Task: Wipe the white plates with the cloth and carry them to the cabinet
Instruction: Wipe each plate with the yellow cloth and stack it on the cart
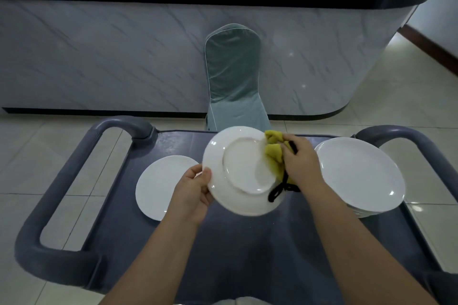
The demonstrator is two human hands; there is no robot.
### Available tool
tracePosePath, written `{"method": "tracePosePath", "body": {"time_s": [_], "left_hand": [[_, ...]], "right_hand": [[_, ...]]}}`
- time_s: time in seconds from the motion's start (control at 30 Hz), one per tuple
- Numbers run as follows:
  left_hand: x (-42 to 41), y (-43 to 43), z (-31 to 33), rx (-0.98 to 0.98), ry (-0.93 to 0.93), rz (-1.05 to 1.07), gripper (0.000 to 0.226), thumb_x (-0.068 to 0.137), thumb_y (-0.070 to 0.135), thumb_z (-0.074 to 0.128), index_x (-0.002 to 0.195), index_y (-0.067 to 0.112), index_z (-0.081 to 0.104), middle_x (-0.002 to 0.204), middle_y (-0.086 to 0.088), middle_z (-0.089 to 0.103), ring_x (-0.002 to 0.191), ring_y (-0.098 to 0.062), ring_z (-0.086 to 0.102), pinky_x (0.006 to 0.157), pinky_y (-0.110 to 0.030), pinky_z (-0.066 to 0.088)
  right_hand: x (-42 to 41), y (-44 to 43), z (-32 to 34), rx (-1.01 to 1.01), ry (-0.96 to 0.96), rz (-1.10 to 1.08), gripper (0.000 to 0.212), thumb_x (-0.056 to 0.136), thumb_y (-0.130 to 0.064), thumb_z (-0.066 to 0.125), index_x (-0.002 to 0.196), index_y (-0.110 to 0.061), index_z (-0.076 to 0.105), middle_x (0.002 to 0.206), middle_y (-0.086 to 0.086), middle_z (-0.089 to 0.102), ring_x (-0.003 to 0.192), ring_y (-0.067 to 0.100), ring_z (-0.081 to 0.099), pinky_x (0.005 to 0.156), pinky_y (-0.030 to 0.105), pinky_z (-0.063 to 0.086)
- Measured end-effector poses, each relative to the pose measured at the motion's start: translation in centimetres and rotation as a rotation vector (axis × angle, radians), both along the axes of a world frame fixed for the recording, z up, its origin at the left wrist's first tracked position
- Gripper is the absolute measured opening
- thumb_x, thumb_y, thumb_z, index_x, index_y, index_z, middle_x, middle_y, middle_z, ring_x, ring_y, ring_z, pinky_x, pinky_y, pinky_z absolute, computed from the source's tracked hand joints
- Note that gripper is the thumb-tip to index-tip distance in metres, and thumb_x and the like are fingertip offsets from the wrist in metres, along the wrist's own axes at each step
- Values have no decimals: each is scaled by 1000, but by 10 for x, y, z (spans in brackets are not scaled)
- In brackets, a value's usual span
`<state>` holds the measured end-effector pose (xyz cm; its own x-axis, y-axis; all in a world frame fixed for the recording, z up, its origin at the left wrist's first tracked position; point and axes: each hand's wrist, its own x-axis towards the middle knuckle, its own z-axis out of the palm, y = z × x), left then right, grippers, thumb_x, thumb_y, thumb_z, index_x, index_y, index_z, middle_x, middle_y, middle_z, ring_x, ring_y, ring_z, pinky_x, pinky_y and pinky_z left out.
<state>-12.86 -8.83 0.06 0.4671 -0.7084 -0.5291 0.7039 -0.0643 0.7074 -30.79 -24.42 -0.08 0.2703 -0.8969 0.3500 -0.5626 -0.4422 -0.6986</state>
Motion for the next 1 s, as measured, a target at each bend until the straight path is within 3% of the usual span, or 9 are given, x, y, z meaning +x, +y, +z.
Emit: {"method": "tracePosePath", "body": {"time_s": [0.1, 0.3, 0.43, 0.53, 0.67, 0.77, 0.83, 0.9, 1.0], "left_hand": [[1, -9, 5, -32, 157, 127, 12, 99, 7, 49, 98, 11, 61, 78, -3, 74, 64, -13, 71, 53, -26, 57], [-11, -26, 13, -34, 191, 157, 12, 101, 11, 46, 104, 11, 58, 83, -9, 70, 63, -18, 69, 51, -28, 57], [-1, -20, 16, -97, 236, 217, 12, 100, 8, 47, 99, 11, 59, 87, -7, 71, 66, -15, 73, 52, -28, 58], [-8, -19, 14, -111, 216, 190, 12, 100, 8, 46, 99, 10, 58, 82, -8, 73, 65, -16, 72, 53, -28, 58], [-7, -18, 17, -100, 108, 133, 9, 100, 7, 46, 101, 8, 55, 91, -14, 70, 70, -20, 71, 55, -30, 59], [2, -10, 18, -143, 25, 117, 7, 99, 5, 48, 100, 9, 53, 100, -12, 67, 84, -21, 68, 71, -36, 61], [7, -4, 24, -187, -89, 52, 9, 98, 3, 49, 99, 9, 55, 96, -9, 68, 82, -20, 67, 76, -38, 58], [9, 0, 32, -213, -233, -41, 12, 96, 0, 50, 98, 9, 56, 85, -6, 71, 74, -18, 67, 69, -36, 59], [8, -3, 39, -178, -403, -123, 12, 94, -1, 53, 96, 10, 58, 76, -2, 71, 67, -15, 65, 59, -32, 54]], "right_hand": [[-9, 25, -6, 48, 58, -64, 21, 90, -18, 63, 110, -14, 70, 98, -1, 63, 102, 29, 59, 89, 34, 44], [28, 91, -4, -335, 219, 370, 28, 78, -21, 66, 105, -21, 74, 112, 9, 64, 98, 33, 59, 84, 43, 47], [-10, 66, -7, -272, 106, 137, 26, 74, -7, 76, 99, -9, 76, 106, 17, 65, 88, 39, 60, 75, 52, 51], [6, 71, -2, -366, 151, 216, 24, 79, -20, 66, 100, -16, 77, 108, 13, 66, 88, 37, 61, 78, 47, 50], [22, 79, -10, -438, 164, 396, 28, 79, -23, 63, 103, -20, 76, 111, 11, 65, 95, 34, 60, 86, 43, 47], [-8, 56, -19, -222, 4, 229, 25, 81, -15, 66, 104, -11, 74, 110, 12, 62, 96, 33, 58, 87, 46, 48], [-19, 32, -10, -51, -100, 99, 17, 86, -20, 62, 99, -18, 72, 103, 7, 59, 98, 29, 57, 87, 40, 46], [-13, -2, 12, -21, -135, -1, 12, 91, -21, 62, 94, -33, 65, 99, 3, 62, 100, 26, 58, 85, 32, 44], [19, -26, 55, -72, -109, 34, 13, 91, -22, 64, 102, -23, 71, 96, 1, 60, 96, 23, 58, 82, 30, 44]]}}
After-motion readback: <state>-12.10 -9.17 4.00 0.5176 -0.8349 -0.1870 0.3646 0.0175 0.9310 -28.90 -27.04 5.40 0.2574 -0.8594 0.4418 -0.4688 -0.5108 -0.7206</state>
